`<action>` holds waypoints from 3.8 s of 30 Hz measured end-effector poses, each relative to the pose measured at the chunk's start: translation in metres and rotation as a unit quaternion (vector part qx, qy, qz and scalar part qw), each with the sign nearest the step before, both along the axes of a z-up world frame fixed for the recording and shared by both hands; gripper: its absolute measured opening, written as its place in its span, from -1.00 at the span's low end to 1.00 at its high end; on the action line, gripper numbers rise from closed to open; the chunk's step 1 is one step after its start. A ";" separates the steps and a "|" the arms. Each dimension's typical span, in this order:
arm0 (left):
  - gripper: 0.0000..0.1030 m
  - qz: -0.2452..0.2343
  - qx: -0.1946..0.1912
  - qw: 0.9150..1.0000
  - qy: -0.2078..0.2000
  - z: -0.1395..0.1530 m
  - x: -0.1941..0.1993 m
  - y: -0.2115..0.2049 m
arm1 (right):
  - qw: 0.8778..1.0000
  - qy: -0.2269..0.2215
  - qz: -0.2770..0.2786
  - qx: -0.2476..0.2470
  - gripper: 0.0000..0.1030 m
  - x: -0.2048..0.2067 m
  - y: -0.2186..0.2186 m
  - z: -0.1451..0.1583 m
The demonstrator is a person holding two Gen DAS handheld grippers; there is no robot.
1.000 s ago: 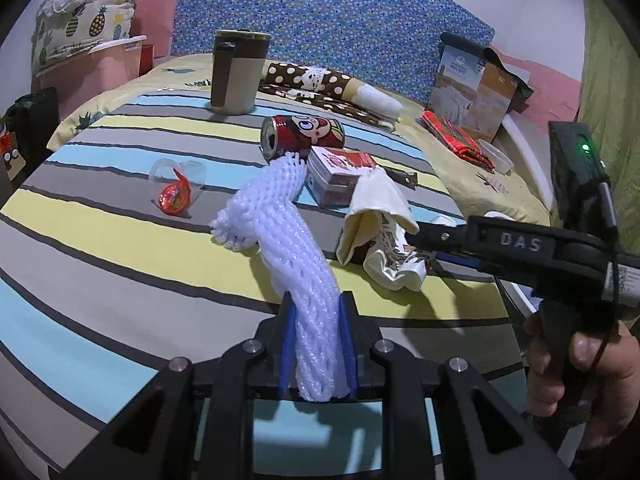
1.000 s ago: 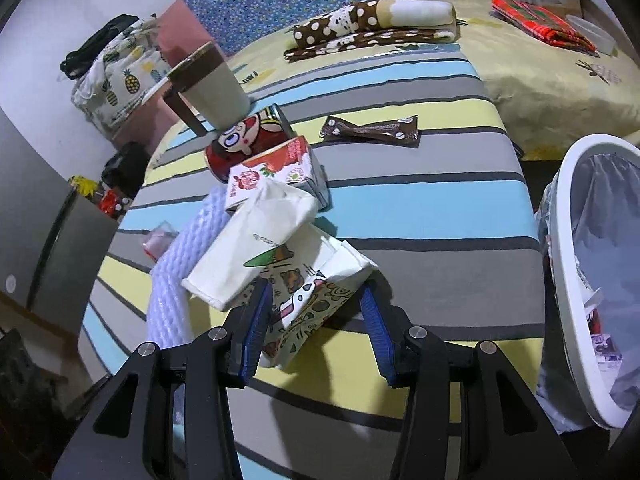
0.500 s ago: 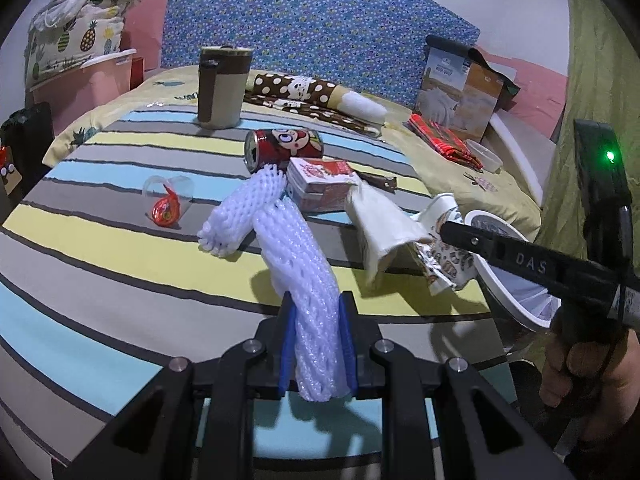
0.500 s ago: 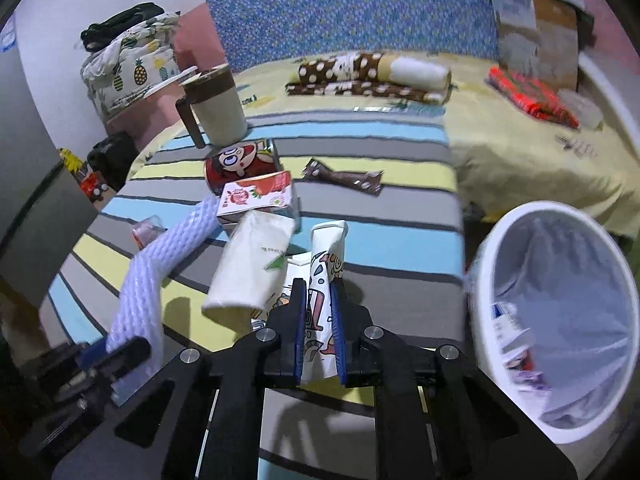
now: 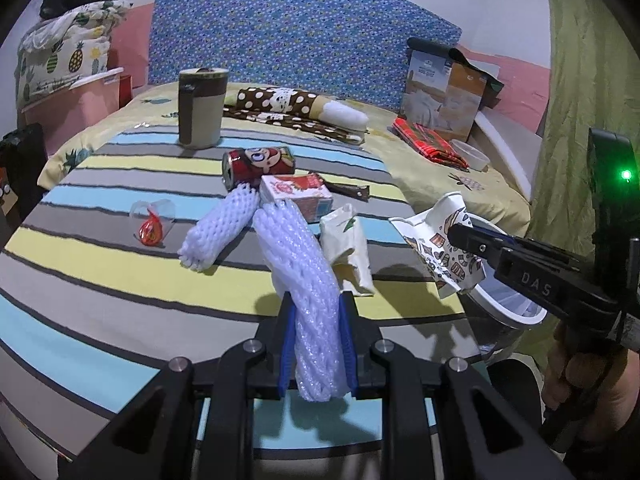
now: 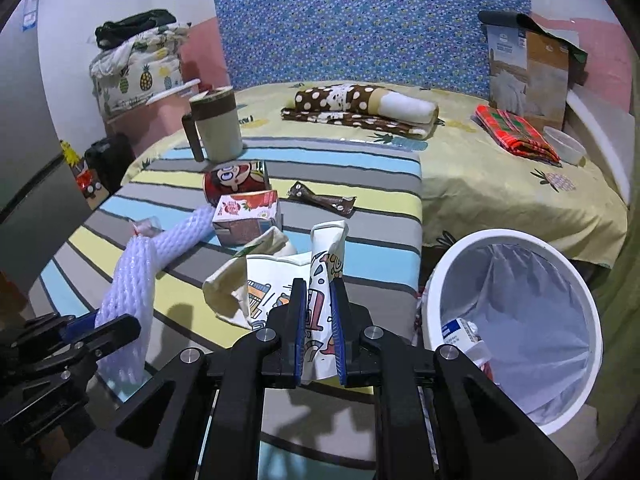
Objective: Collect trash
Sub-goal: 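Carry the net and wrapper over the bin and open both grippers, then move both grippers back over the trash on the bed, then grasp the second foam net with the left gripper while the right grasps the white paper bag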
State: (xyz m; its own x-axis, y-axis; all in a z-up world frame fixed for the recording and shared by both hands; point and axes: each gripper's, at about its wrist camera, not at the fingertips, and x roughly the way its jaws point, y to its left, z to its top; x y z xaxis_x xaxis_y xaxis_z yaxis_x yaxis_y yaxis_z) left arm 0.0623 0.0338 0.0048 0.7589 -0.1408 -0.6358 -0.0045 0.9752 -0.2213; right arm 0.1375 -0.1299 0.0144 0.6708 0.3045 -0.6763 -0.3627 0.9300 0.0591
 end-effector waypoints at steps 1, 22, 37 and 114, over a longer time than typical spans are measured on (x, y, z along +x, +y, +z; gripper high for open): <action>-0.58 -0.002 0.002 1.000 -0.002 0.001 0.000 -0.002 | 1.000 -0.001 0.000 0.003 -0.73 -0.006 -0.003 0.000; -0.58 -0.083 0.019 0.996 -0.022 0.025 0.035 -0.076 | 0.996 -0.021 -0.070 0.045 -0.73 -0.012 -0.078 0.010; -0.58 -0.164 0.008 0.986 -0.027 0.029 0.068 -0.146 | 0.986 -0.014 -0.161 0.050 -0.73 -0.009 -0.146 0.003; -0.27 -0.028 -0.001 0.999 -0.016 0.005 0.021 -0.021 | 0.993 0.064 0.021 0.100 -0.39 -0.012 -0.044 -0.017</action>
